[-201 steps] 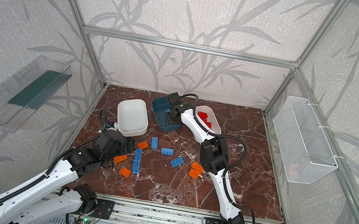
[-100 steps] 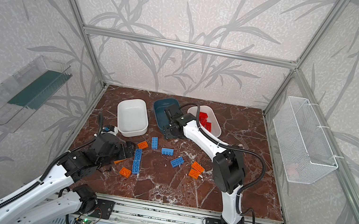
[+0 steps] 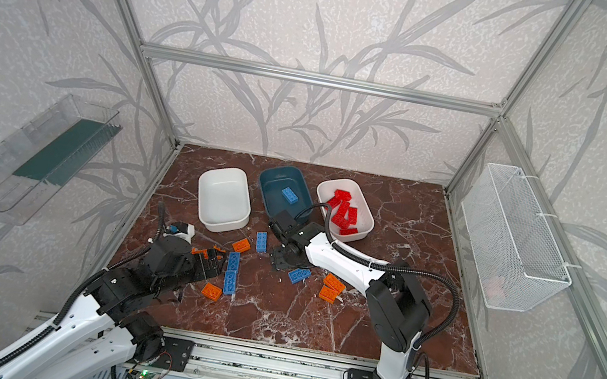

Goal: Sort the legos into containers by color
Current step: 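Lower the right gripper onto a blue brick lying on its side and grasp, then carry the blue brick into the teal tub and open the right gripper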

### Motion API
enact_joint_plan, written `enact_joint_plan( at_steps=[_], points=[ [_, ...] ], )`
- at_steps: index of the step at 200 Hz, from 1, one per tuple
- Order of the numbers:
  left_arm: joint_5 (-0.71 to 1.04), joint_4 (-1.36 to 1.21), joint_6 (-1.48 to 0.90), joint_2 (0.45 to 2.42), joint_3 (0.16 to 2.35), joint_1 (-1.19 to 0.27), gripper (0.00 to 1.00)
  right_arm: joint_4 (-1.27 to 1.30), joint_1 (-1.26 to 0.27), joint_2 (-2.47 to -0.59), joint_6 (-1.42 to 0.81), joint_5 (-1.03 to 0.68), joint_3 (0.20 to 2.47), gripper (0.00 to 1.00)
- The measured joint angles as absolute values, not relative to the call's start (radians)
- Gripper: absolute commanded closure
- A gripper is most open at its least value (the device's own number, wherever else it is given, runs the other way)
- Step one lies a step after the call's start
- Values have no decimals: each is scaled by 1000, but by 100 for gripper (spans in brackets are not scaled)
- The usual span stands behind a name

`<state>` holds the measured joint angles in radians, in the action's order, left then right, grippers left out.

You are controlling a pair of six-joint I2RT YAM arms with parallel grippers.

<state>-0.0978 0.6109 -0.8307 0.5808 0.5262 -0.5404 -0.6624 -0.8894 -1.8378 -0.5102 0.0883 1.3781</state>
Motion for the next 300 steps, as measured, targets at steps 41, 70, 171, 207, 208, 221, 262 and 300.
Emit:
enact_joint_plan(
  at_steps=[41,70,171,207,208,221,262,300],
  points=[
    [-95,636,-838,541,514,-540,3,-617,-895,-1866,-579,88,1378,14],
    [-95,633,-838,545,495,-540,3,-616,-896,-1927,-621,98,1404,14],
    [-123,612,-822,544,464,-540,3,-632,-867,-2075,-685,112,1542,19],
    [-128,597,-820,556,463,-540,3,-638,-850,-2120,-688,115,1547,25],
    [-128,596,-820,558,463,-540,3,-638,-850,-2120,-688,115,1547,25],
    [-128,588,-819,568,463,-540,3,-643,-848,-2122,-687,115,1556,30],
    [-130,568,-812,592,463,-540,3,-670,-848,-2133,-668,123,1602,49],
    [-130,542,-803,632,463,-540,3,-732,-848,-2133,-612,139,1676,51]
  ],
)
